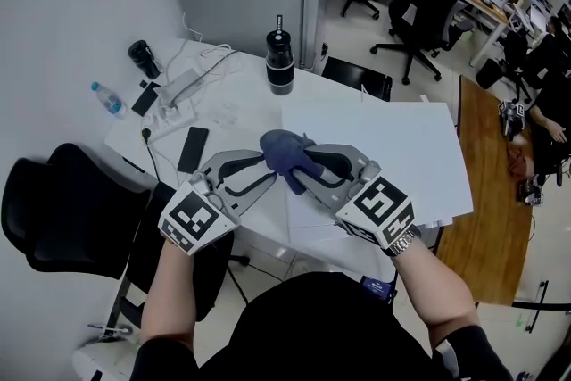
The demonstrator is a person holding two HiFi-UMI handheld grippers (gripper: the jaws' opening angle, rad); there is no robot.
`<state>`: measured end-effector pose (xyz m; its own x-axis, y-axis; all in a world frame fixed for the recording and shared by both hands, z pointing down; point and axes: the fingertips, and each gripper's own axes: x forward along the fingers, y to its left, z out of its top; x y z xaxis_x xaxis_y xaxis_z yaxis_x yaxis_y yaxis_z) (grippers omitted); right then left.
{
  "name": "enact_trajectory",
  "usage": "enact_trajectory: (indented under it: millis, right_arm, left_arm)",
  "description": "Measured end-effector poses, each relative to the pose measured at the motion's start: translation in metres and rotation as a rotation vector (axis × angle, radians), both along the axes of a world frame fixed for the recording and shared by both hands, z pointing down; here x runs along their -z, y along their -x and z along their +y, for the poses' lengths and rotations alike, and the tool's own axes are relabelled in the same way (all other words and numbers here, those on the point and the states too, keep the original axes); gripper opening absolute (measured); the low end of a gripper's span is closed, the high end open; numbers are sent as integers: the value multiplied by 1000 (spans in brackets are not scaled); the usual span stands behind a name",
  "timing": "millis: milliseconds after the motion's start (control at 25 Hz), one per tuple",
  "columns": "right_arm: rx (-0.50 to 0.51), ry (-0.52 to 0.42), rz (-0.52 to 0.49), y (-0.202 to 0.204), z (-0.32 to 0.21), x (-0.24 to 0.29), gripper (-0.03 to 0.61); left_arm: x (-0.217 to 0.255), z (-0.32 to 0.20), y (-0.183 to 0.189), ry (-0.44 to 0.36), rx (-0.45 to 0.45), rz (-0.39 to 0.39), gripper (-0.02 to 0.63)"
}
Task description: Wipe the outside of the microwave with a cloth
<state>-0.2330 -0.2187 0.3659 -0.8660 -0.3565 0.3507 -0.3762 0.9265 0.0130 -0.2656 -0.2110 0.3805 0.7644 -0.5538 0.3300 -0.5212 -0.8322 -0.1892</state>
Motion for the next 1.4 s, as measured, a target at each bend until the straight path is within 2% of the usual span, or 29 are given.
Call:
enact_trajectory:
  millis: [200,320,440,560,680,880,1280,1400]
  right_arm:
    - [-81,-31,189,4,-3,-33,104]
    - [-110,-59,296,2,-4,-48,101]
    - [-140,-81,353,-3,-4,-54,98]
    - [-165,-88,375,-11,-5,-57,95]
    - [-184,-92,380,-19,-6,-56,92]
    - [-227,-98,393,-42,-10,-55,91]
    - [-327,-80,385,-117,-21,-55,91]
    - [-350,-77,383,-141,-23,-55,91]
  left_arm:
    - [-3,-4,8,-19,92,-9,94]
    - [-10,-2,4,-23,132,-64,84]
    - [-17,1,1,-19,151,-100,68]
    - [-11,2,4,-16,185,-58,25]
    - [1,2,7,-17,217,3,16]
    - [17,7,-2,-38,236,43,6]
    - [32,19,-67,-41,177,59,5]
    - [36,21,-92,-18,161,77,5]
